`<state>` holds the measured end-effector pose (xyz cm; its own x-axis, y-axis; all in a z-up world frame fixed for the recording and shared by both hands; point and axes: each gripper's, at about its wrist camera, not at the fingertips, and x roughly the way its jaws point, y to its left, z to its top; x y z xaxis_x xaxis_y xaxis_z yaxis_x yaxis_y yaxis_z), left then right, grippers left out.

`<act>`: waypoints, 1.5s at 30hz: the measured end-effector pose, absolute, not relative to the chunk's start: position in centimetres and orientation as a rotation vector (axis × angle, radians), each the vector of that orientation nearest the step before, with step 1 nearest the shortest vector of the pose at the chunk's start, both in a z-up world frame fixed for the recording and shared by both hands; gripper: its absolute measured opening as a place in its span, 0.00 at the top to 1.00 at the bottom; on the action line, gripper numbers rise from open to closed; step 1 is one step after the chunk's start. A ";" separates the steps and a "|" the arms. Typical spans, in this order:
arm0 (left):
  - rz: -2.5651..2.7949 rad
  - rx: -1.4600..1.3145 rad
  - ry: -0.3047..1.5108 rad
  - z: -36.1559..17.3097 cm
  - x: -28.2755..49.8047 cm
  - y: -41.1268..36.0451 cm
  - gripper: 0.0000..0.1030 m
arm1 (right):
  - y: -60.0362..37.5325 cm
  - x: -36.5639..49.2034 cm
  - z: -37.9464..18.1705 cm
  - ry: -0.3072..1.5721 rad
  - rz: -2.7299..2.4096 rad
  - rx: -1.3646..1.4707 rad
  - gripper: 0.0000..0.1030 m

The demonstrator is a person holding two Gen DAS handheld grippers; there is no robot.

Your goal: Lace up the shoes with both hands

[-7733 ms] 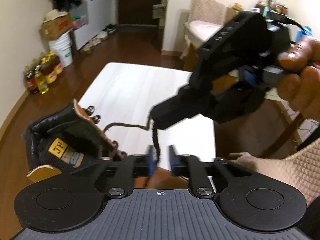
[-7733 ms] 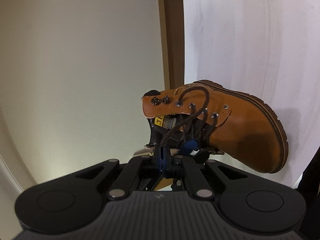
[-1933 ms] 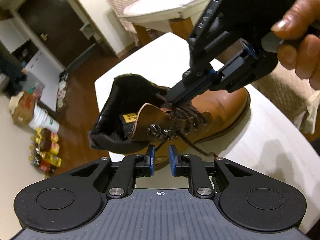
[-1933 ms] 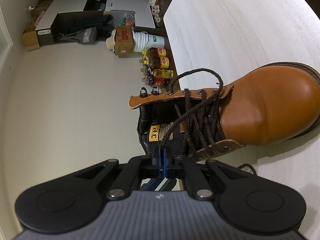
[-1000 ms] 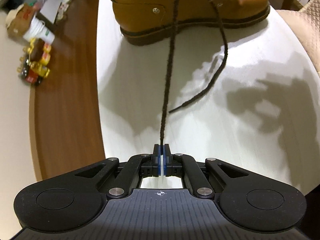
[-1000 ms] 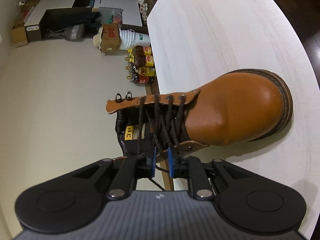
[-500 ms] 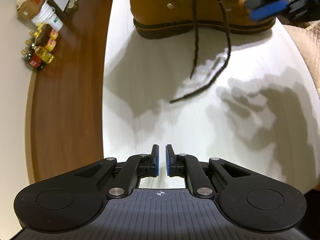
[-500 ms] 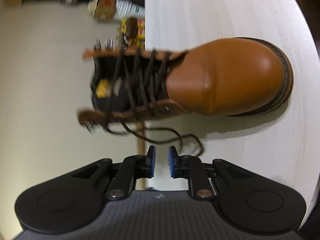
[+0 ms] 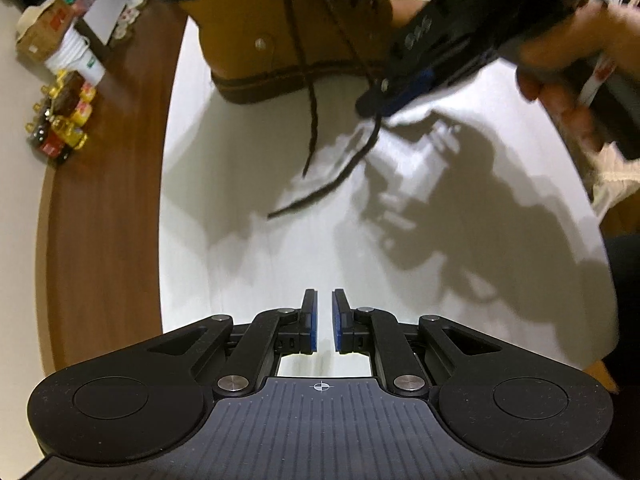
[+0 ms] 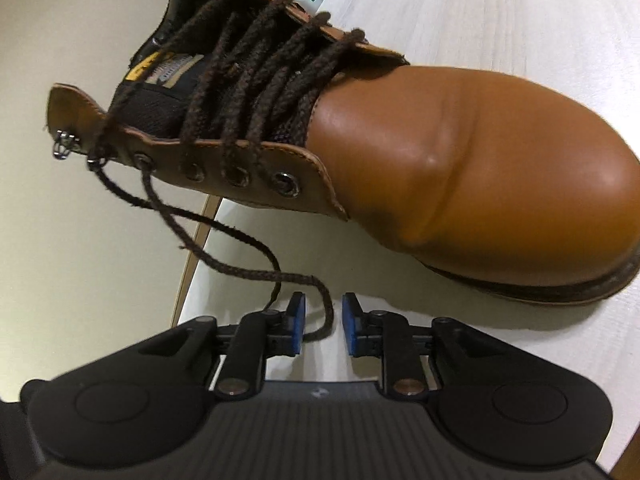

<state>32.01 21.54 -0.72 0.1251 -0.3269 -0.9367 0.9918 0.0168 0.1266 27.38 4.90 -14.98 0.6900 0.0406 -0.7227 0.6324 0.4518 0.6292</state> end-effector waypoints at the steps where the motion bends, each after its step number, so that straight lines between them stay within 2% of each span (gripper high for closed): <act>1: -1.268 1.000 0.865 -0.4 32.0 21.2 0.90 | 4.9 27.3 -14.9 0.748 -0.408 1.051 0.97; 8: -1.370 0.920 0.737 2.1 30.7 17.8 0.89 | 4.5 24.6 -9.7 0.736 -0.448 0.875 0.97; 13: -1.458 0.899 0.613 4.5 28.4 14.5 0.86 | 3.5 22.9 -2.4 0.742 -0.494 0.475 0.97; 17: -1.462 0.869 0.589 5.4 27.3 12.8 0.86 | 2.7 22.8 1.7 0.719 -0.450 0.106 0.96; 24: -1.386 0.845 0.660 5.3 25.8 10.7 0.86 | 5.4 26.7 0.3 0.693 -0.209 -0.489 0.96; 29: -1.328 0.843 0.688 5.1 25.2 9.6 0.86 | 3.3 27.5 -1.8 0.806 -0.128 -0.327 0.89; 36: -1.331 0.909 0.606 5.1 24.6 4.8 0.79 | -2.6 23.7 -2.2 0.870 -0.219 0.041 0.88; 43: -1.321 1.200 0.607 1.0 23.0 -1.3 0.77 | -8.8 18.6 -2.7 0.846 -0.342 0.462 0.85; 44: -1.324 1.246 0.608 0.5 22.7 -1.7 0.78 | -9.2 18.3 -2.9 0.841 -0.349 0.486 0.84; 45: -1.321 1.274 0.611 0.2 22.6 -1.8 0.89 | -10.0 17.5 -2.9 0.831 -0.360 0.535 0.84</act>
